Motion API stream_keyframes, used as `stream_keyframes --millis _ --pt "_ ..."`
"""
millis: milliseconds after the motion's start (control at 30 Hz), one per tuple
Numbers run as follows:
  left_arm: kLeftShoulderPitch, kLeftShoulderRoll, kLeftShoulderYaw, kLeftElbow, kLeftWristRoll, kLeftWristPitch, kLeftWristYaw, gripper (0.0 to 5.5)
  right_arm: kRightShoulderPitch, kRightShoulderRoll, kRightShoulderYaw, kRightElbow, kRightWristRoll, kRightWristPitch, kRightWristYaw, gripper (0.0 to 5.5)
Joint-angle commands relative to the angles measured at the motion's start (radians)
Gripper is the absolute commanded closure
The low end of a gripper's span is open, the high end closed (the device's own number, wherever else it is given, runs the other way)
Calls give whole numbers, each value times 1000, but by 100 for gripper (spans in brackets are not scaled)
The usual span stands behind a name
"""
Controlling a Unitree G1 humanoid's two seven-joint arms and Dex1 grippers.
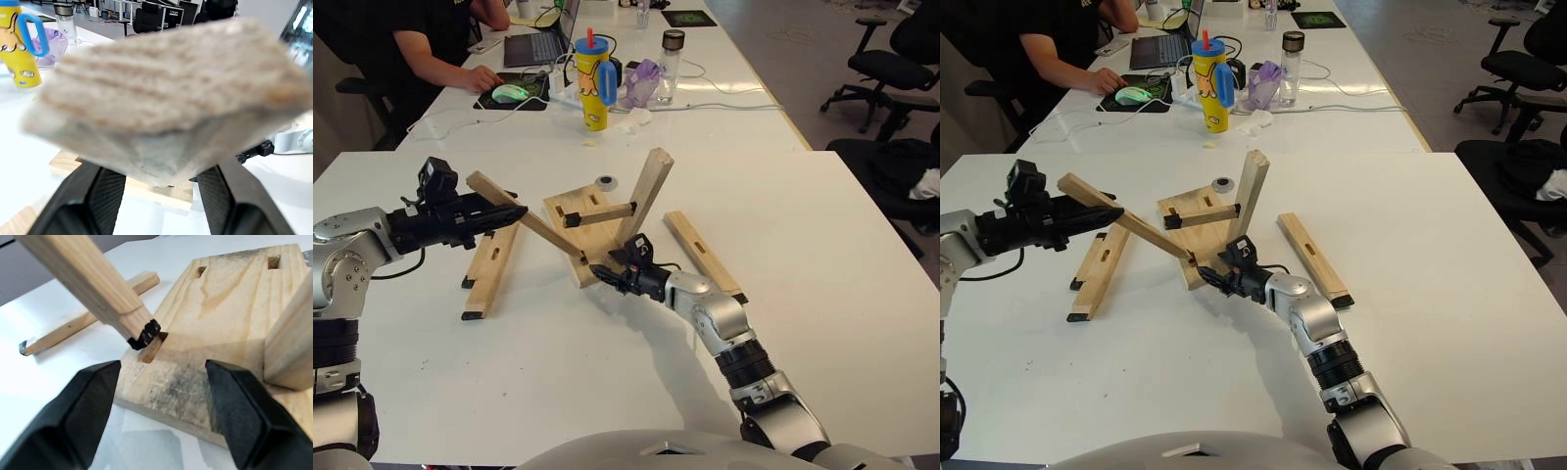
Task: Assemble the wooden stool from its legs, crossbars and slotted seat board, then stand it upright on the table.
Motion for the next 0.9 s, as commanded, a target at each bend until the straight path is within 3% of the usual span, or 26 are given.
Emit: stream_keyframes --millis 33,433,600,900 --pt "-58 14 -66 24 59 -3 -38 348 32 -16 39 58 -48 68 -4 228" --pt "-56 77 -120 -6 88 35 -139 348 31 4 59 63 -81 76 4 228" --pt "-86 71 -171 45 193 -25 -92 348 32 4 65 64 -86 79 10 228" --pt "-129 34 -212 -96 143 71 -78 348 23 3 83 68 -109 101 21 228"
